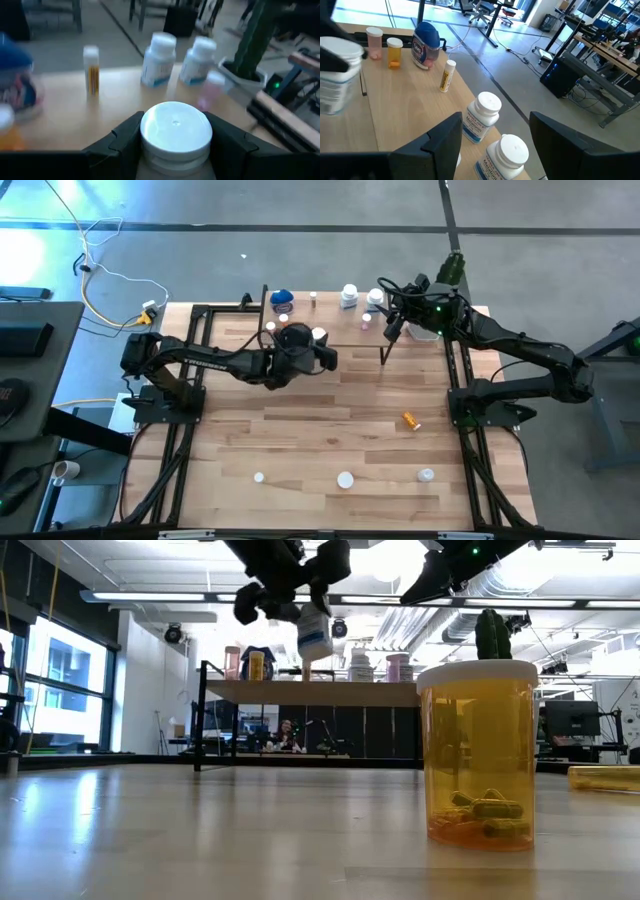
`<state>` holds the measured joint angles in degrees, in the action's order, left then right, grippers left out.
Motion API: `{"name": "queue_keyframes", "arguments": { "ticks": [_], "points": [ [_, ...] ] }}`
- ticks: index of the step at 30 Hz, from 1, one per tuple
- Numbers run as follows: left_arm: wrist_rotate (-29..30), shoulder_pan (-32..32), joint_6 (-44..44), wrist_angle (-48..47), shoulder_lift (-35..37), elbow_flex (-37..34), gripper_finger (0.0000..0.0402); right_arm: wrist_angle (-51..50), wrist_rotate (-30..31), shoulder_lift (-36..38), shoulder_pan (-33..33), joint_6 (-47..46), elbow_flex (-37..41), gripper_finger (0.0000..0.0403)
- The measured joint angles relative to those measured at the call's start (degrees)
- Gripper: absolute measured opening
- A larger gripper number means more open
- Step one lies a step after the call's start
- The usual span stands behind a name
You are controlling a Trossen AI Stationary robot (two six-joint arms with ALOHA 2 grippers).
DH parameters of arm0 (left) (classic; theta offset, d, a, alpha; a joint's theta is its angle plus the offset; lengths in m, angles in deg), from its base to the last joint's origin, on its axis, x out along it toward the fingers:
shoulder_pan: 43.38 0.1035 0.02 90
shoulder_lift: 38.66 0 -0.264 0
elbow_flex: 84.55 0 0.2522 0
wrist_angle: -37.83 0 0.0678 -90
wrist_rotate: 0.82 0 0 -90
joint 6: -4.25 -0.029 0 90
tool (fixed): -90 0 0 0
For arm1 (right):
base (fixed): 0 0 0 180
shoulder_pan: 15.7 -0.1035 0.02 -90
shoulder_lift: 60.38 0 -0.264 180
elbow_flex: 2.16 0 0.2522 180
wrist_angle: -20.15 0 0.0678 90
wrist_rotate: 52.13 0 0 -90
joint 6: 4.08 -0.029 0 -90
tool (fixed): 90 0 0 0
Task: Pick and place medicine bottles onto shelf by color
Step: Put the white pill bottle on the shelf
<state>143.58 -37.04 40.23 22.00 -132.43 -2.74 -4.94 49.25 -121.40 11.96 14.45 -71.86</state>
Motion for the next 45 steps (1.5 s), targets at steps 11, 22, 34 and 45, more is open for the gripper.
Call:
{"name": "queue_keyframes", "arguments": {
  "ticks": [11, 22, 34, 45],
  "points": [
    [9.68, 2.91, -20.38, 19.96, -4.33, 0.00, 0.0172, 0.00, 0.02, 0.00, 0.00, 0.00, 0.02, 0.0222],
    [11.21, 3.84, -23.26, 24.04, -8.71, 0.00, 0.0172, 0.00, 0.02, 0.00, 0.01, 1.29, 0.02, 0.0222],
    [8.82, 5.93, -22.22, 24.62, -8.74, 0.00, 0.0172, -0.01, 0.02, 0.00, 0.00, 1.05, 0.02, 0.0222],
    [8.71, 6.24, -17.72, 20.29, -8.74, 0.00, 0.0172, 0.00, 0.02, 0.00, 0.00, 1.03, 0.02, 0.0222]
  ]
}}
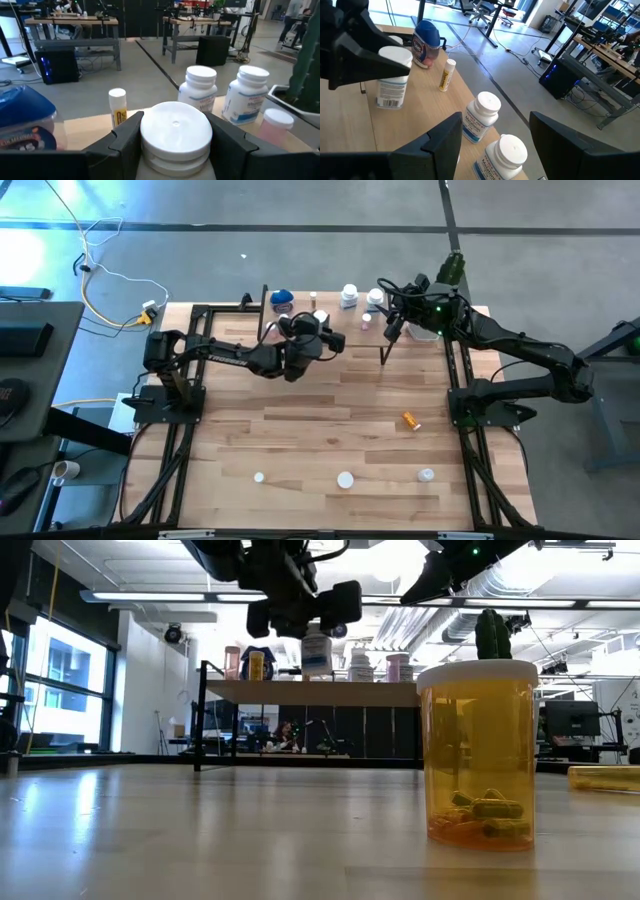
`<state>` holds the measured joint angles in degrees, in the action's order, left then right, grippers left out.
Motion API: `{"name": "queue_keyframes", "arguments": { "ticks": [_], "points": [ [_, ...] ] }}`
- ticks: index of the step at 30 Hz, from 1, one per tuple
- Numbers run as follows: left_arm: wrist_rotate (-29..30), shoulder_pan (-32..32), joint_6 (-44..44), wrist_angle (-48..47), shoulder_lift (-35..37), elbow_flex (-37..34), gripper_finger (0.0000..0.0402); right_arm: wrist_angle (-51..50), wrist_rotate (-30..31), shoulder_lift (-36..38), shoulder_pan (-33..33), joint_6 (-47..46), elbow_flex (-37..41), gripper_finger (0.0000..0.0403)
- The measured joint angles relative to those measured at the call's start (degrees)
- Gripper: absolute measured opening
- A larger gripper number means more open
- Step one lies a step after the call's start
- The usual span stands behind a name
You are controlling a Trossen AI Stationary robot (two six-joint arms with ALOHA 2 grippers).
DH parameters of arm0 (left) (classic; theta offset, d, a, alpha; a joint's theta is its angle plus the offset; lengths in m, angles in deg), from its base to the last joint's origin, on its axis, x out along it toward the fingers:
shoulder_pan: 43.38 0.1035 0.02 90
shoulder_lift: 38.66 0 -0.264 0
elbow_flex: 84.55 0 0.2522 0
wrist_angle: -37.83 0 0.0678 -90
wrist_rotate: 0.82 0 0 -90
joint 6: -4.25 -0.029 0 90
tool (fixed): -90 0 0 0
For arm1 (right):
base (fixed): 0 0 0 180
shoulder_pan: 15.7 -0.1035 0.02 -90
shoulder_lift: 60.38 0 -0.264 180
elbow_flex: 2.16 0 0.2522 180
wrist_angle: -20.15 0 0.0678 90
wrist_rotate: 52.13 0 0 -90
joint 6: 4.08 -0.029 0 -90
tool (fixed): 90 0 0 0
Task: Pick and place medicine bottles onto shelf by color
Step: Put the white pill bottle on the shelf
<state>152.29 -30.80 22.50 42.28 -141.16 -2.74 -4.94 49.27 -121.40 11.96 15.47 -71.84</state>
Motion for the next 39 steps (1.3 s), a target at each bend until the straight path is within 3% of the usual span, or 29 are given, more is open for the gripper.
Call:
{"name": "queue_keyframes", "arguments": {
  "ticks": [16, 39],
  "points": [
    [0.33, -0.28, 5.74, -9.20, 0.06, -0.02, 0.0173, -0.01, 0.00, 0.00, 0.00, 0.00, 0.00, 0.0222],
    [-3.70, 0.59, 7.11, -9.32, 0.12, 0.00, 0.0219, -0.02, -0.01, 0.00, 0.00, -0.20, 0.00, 0.0222]
  ]
}}
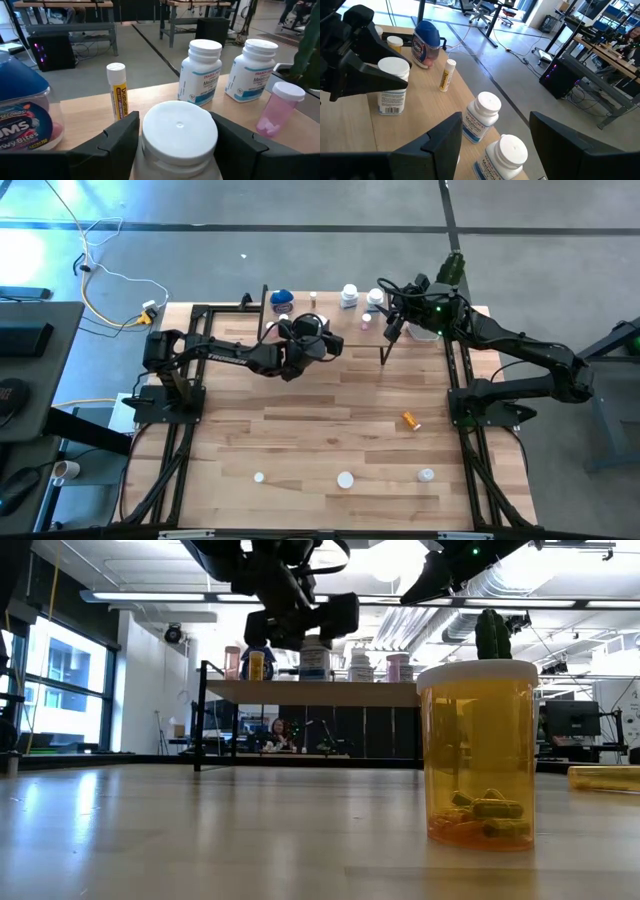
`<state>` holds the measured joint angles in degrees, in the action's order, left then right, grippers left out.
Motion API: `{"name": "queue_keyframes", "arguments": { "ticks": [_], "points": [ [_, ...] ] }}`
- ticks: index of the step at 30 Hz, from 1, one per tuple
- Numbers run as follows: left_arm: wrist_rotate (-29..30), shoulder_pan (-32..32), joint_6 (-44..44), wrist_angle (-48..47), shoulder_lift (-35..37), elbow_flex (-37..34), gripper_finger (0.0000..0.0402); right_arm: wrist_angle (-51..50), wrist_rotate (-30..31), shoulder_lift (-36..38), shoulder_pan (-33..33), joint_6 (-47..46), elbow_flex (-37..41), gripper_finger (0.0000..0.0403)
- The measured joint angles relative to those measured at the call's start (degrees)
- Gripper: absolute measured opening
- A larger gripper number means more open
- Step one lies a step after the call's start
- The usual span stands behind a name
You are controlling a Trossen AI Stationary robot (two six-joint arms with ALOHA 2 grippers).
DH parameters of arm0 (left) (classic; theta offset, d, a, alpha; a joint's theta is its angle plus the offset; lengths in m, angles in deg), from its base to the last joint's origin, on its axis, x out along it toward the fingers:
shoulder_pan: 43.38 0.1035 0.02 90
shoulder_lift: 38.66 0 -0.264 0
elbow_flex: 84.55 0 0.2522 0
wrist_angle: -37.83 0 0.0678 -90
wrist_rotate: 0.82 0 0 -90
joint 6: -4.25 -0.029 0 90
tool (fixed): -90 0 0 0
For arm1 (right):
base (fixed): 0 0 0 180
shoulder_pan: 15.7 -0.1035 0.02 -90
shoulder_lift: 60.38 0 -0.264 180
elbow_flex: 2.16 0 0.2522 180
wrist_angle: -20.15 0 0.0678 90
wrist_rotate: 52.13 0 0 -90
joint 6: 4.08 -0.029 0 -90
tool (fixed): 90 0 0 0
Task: Pick and place medicine bottles onto shelf by color
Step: Put the white pill bottle on the shelf
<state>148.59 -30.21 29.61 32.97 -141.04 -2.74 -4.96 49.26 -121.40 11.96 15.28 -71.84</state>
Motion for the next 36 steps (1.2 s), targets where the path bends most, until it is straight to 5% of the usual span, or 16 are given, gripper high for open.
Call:
{"name": "queue_keyframes", "arguments": {
  "ticks": [36],
  "points": [
    [-0.05, 1.18, -12.12, 9.55, 4.05, -0.04, 0.0239, -0.02, 0.00, 0.00, 0.00, 0.11, 0.00, 0.0222]
  ]
}}
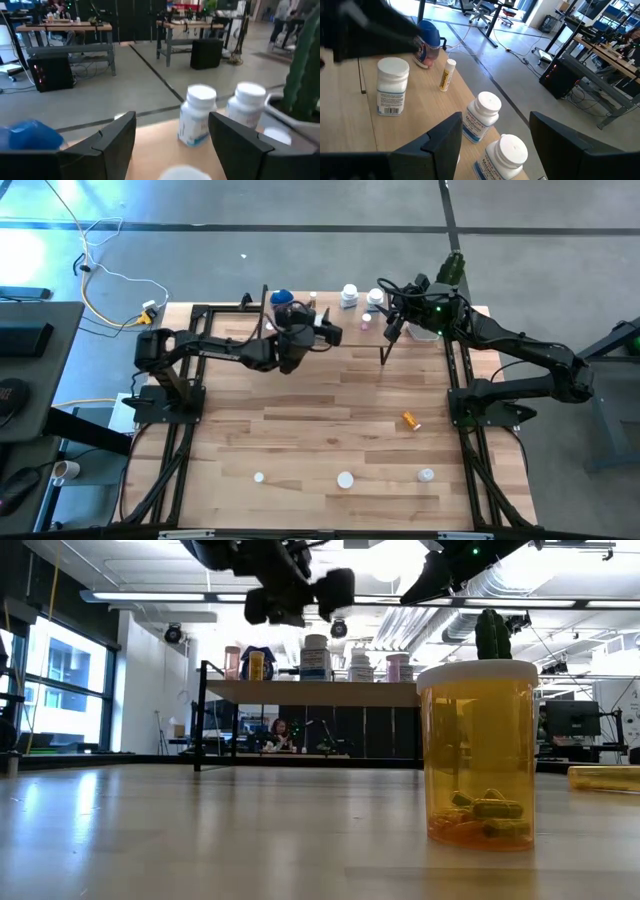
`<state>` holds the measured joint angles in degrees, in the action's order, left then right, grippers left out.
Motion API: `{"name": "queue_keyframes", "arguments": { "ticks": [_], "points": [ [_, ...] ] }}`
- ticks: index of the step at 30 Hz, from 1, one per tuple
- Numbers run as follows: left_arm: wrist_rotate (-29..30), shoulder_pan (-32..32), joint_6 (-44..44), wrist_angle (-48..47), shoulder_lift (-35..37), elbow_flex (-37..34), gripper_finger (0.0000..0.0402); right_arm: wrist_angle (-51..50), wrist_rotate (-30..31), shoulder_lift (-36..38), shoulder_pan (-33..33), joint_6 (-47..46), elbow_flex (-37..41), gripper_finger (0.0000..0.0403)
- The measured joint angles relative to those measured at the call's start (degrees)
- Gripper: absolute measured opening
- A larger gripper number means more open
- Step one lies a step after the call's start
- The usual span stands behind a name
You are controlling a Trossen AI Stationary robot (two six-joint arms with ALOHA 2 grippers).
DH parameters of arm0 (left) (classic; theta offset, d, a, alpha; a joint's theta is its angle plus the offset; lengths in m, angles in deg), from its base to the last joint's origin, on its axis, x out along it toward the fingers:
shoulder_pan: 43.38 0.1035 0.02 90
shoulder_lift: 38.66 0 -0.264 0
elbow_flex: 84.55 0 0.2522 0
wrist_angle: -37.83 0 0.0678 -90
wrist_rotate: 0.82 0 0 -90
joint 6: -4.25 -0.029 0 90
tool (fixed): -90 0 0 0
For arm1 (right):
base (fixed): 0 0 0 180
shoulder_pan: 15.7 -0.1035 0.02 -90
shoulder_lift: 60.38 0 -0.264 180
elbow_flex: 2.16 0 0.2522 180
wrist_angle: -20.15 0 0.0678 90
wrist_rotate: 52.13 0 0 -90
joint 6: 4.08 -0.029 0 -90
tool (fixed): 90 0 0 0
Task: Pick and place medicine bottles onto shelf by color
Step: Put the white pill bottle on the shelf
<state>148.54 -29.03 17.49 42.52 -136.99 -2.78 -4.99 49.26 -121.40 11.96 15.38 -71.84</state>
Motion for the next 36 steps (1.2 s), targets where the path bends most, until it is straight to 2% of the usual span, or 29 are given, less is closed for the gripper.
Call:
{"name": "queue_keyframes", "arguments": {
  "ticks": [4, 7, 17, 20, 25, 28, 36],
  "points": [
    [-1.74, 0.28, -1.43, -0.79, 3.80, 0.01, 0.0239, 0.00, -0.04, 0.00, -0.01, -1.45, 0.01, 0.0222],
    [-6.73, 0.28, -1.43, -3.10, 6.81, 0.02, 0.0239, 0.00, -1.07, 0.00, -0.18, -1.66, 0.02, 0.0222],
    [-31.64, 0.26, -0.30, -21.81, 15.97, 0.06, 0.0239, 0.00, -1.63, 0.00, -4.06, -4.59, 0.02, 0.0222],
    [-37.87, 0.36, -4.28, -27.39, 16.84, 0.03, 0.0239, 0.02, -1.73, 0.00, -4.97, -6.59, 0.02, 0.0222],
    [-48.02, 0.42, -15.64, -33.22, 16.69, 0.02, 0.0239, 0.02, -1.81, 0.00, -5.77, -7.62, 0.02, 0.0222],
    [-50.43, 0.42, -19.13, -35.77, 15.27, 0.02, 0.0239, 0.02, -1.80, 0.00, -6.03, -7.94, 0.02, 0.0222],
    [-50.09, 1.89, -19.19, -35.18, 9.22, 0.02, 0.0239, 0.02, -1.57, 0.00, -6.08, -9.57, 0.02, 0.0222]
  ]
}}
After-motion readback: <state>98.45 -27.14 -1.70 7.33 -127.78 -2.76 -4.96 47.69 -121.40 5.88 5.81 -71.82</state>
